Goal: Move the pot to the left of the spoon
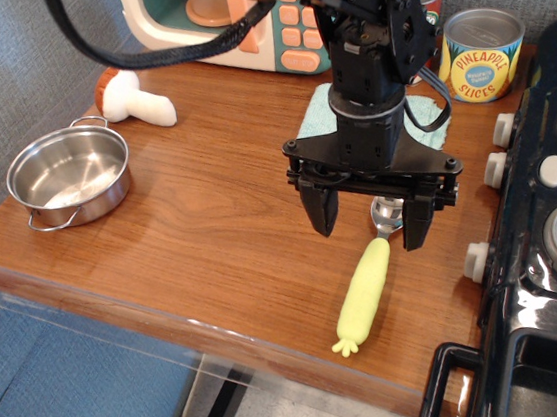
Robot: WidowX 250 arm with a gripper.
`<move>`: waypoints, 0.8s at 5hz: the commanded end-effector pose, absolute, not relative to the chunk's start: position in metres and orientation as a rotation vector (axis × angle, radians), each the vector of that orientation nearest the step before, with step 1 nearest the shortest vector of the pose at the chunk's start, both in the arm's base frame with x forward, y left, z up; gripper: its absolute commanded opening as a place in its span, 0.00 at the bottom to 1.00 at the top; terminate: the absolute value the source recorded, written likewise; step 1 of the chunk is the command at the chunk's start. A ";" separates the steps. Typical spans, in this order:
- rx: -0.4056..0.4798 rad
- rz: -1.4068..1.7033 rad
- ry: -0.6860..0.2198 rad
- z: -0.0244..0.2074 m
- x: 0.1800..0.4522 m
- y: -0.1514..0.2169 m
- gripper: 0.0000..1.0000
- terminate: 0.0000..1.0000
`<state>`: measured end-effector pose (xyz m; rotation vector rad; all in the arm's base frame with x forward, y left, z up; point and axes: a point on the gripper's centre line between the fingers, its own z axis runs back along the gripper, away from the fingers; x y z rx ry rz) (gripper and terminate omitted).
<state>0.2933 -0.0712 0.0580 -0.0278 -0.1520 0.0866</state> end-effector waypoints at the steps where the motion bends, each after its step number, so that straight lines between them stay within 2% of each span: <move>1: -0.028 0.087 -0.152 0.058 0.293 -0.071 1.00 0.00; 3: -0.057 0.211 -0.185 0.076 0.308 -0.030 1.00 0.00; 4: -0.026 0.304 -0.216 0.084 0.316 0.007 1.00 0.00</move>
